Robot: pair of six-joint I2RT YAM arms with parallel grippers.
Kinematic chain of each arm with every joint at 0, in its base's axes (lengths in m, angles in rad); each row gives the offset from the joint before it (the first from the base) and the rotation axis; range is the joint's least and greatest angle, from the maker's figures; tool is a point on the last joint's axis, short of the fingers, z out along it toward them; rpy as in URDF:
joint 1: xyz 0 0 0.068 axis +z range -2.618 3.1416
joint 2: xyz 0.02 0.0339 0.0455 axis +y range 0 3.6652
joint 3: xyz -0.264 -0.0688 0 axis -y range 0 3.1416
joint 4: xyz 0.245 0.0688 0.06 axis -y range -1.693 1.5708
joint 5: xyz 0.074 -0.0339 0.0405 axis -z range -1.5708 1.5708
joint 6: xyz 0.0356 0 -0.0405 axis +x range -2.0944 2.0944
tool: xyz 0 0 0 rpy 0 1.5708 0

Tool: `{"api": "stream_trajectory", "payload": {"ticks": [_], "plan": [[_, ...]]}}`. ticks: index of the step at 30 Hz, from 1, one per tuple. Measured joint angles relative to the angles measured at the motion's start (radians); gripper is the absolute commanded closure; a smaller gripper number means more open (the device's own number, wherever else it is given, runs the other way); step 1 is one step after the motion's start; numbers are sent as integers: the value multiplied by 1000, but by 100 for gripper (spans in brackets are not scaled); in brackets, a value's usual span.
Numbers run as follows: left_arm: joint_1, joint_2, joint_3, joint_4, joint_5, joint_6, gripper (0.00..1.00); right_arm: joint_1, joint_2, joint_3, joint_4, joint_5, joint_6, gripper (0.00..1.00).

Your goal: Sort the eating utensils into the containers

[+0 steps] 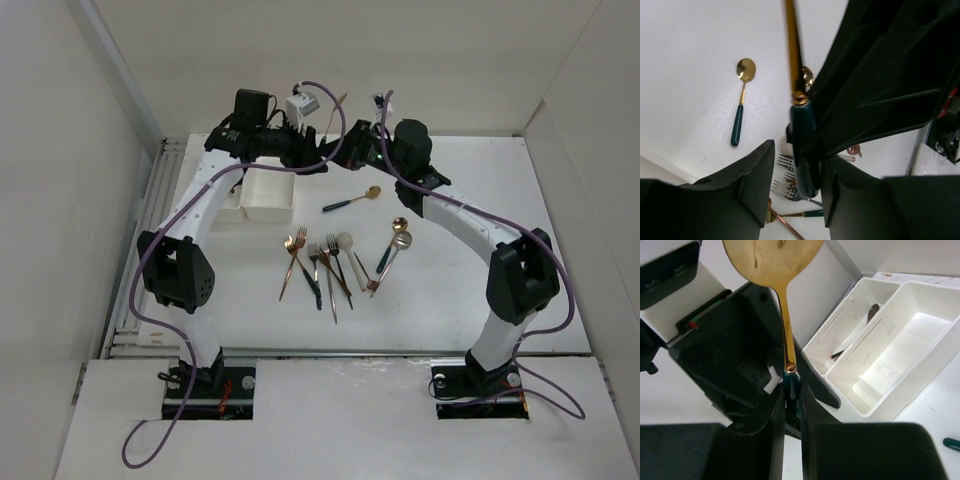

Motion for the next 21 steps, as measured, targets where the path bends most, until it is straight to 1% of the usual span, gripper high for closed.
{"api": "stream_trajectory", "payload": {"ticks": [1,2,3,4,6,7,8,9,10,13,14,16,18,21], "plan": [[-4,0,0,0,10,-4,77,0,1,0,1,5,0,100],[-9,-1,0,-2,19,-9,94,0,1,0,1,11,-1,100],[-14,-1,0,-3,26,-16,100,0,3,0,1,17,-2,100],[-16,-2,0,-3,16,-16,100,-2,3,0,0,18,-2,100],[-16,-2,-1,-3,13,-20,100,-2,4,0,0,18,-2,73],[-16,-3,-2,-4,7,-21,100,-2,5,0,0,18,2,58],[-17,-6,-7,-6,-3,-20,100,-2,6,0,0,24,5,47],[-13,-10,-16,-11,-26,-20,100,-5,6,0,-1,26,16,24],[-7,-12,-24,-10,-51,-23,100,-10,6,0,-2,34,26,0],[45,-8,-44,-5,-155,-51,100,-18,-7,-23,-8,54,45,0],[70,-5,-45,-9,-209,-62,100,-21,-18,-39,-19,74,51,0],[126,2,-45,-3,-335,-78,100,-25,-52,-82,-66,124,51,0],[180,10,-48,10,-492,-83,100,-34,-89,-119,-117,186,42,0],[241,29,-62,27,-661,-80,100,-50,-141,-148,-217,281,5,0]]}}
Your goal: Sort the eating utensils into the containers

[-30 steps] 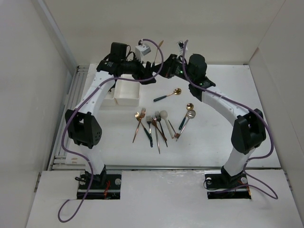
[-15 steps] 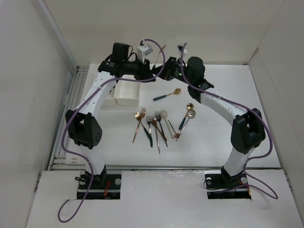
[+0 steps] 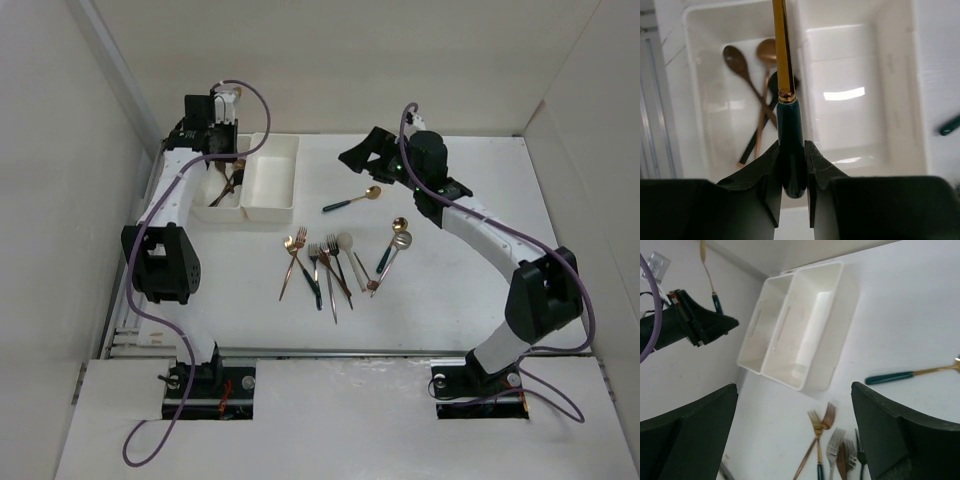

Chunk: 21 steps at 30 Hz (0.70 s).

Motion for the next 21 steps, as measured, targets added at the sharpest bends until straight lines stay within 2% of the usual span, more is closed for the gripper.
{"api": "stream_trajectory", "payload": {"ticks": [4,5,6,8,10,16,20,21], "plan": [[26,53,-23,14,-113,13,99,-16,-40,-5,-89,77,-51,0],[28,77,-26,16,-127,18,92,-18,-46,-5,-104,90,-63,0],[28,101,-27,15,-140,23,71,-22,-51,-5,-119,102,-74,0],[29,147,-27,14,-156,31,54,-23,-56,-5,-144,129,-95,0],[30,184,-27,6,-177,37,41,-26,-64,-5,-177,159,-120,0],[39,196,0,1,-272,35,40,-55,-115,2,-265,249,-225,0],[34,195,115,-19,-330,64,40,-75,-160,32,-322,318,-288,0],[26,193,147,-5,-348,98,32,-79,-170,40,-330,329,-299,0]]}}
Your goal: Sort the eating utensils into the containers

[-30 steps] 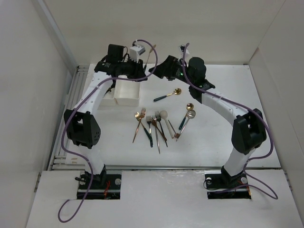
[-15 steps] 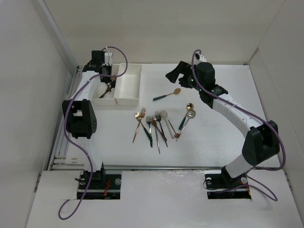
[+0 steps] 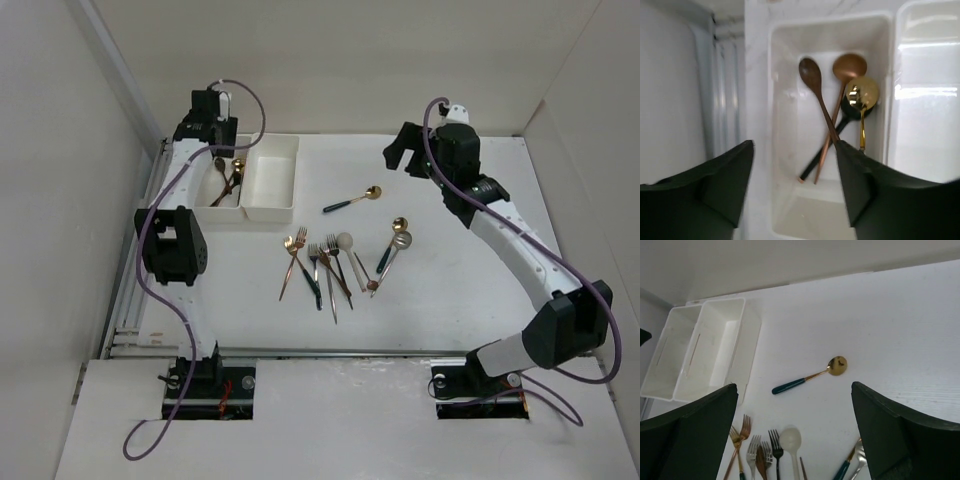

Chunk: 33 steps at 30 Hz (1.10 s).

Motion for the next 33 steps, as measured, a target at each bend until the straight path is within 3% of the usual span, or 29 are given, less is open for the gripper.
{"api": "stream_trajectory", "payload": {"ticks": [1,4,8,12,17,23,26,30,31,33], "plan": [[-12,-6,21,6,-3,13,32,-6,-9,7,-12,10,-10,0],[-113,-43,41,38,-4,156,19,-27,-28,17,-53,28,-29,0],[-357,-45,55,52,71,321,17,-72,-31,18,-121,30,-32,0],[-548,65,138,28,203,361,10,-163,-78,-5,-169,-19,-28,0],[-583,265,246,-2,303,341,8,-270,-191,-10,-187,-95,-33,0],[-541,444,285,-30,304,286,7,-275,-245,-10,-190,-160,-58,0],[-525,444,303,-37,306,272,16,-275,-241,-10,-212,-177,-64,0],[-517,444,291,-77,340,259,37,-275,-241,-10,-230,-187,-67,0],[-516,445,289,-84,357,255,54,-275,-240,-10,-231,-188,-67,0],[-515,445,288,-104,382,252,73,-275,-238,-10,-232,-191,-67,0]]}}
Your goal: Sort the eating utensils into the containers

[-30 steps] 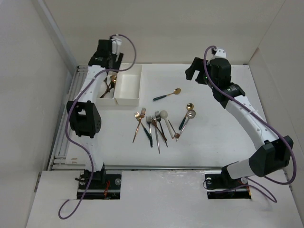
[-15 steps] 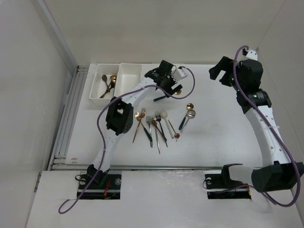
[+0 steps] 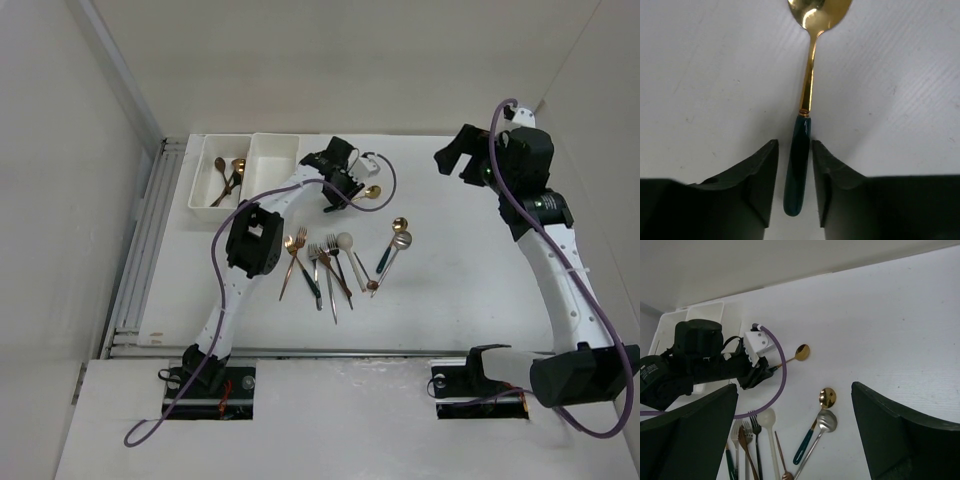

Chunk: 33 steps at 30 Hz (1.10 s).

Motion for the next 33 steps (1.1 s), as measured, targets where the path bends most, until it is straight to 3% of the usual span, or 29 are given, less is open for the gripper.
{"api": "stream_trajectory", "payload": {"ticks": [2,13,17,19,21,24,28,33], "plan": [[0,2,0,-14,27,-2,100,0,5,1,-2,-3,1,0],[21,-3,80,-8,16,-99,100,0,64,1,-5,-33,64,2],[82,-103,84,85,-34,-226,100,3,153,-1,-8,-23,126,7],[144,-199,65,121,-67,-296,100,14,205,-2,-20,18,170,15],[231,-314,34,144,-96,-349,100,32,251,-17,-42,69,216,32],[394,-500,-65,185,-135,-404,100,80,298,-68,-85,138,285,43],[573,-663,-259,202,-191,-425,100,153,320,-153,-149,198,352,48],[591,-618,-455,206,-200,-383,100,209,339,-200,-164,198,385,48]]}}
